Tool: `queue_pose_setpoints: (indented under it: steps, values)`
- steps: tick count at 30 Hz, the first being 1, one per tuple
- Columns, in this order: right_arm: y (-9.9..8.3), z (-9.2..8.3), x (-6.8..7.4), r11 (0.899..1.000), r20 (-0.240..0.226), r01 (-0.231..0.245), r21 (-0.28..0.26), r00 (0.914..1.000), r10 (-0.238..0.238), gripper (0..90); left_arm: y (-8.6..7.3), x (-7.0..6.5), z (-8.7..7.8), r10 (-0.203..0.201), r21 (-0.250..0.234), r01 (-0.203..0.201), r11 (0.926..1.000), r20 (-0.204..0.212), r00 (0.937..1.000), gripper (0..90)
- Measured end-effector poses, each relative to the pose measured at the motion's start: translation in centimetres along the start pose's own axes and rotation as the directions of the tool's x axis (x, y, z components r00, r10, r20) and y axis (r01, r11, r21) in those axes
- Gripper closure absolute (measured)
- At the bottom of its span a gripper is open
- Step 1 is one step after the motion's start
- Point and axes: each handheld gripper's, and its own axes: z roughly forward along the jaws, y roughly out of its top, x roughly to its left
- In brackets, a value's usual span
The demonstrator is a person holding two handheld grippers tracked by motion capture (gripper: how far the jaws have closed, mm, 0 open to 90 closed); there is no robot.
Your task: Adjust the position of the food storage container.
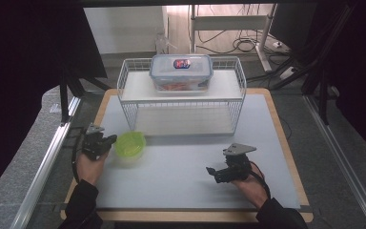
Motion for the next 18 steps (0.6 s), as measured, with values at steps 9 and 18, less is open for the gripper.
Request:
queue_pose_setpoints:
  steps: [9,18]
  values:
    - [-0.1,0.1,-0.1,1.000,0.002,-0.003,0.009,1.0000,0.003,4.0,0.1,-1.9,0.4,-0.005,0.001,0.005,1.0000,0.050,0.9987,88.8]
    - [-0.2,0.1,-0.2,1.000,0.001,-0.009,0.017,1.0000,0.009,4.0,0.5,-7.1,1.1,0.056,0.014,-0.058,0.9982,0.117,0.9916,89.3]
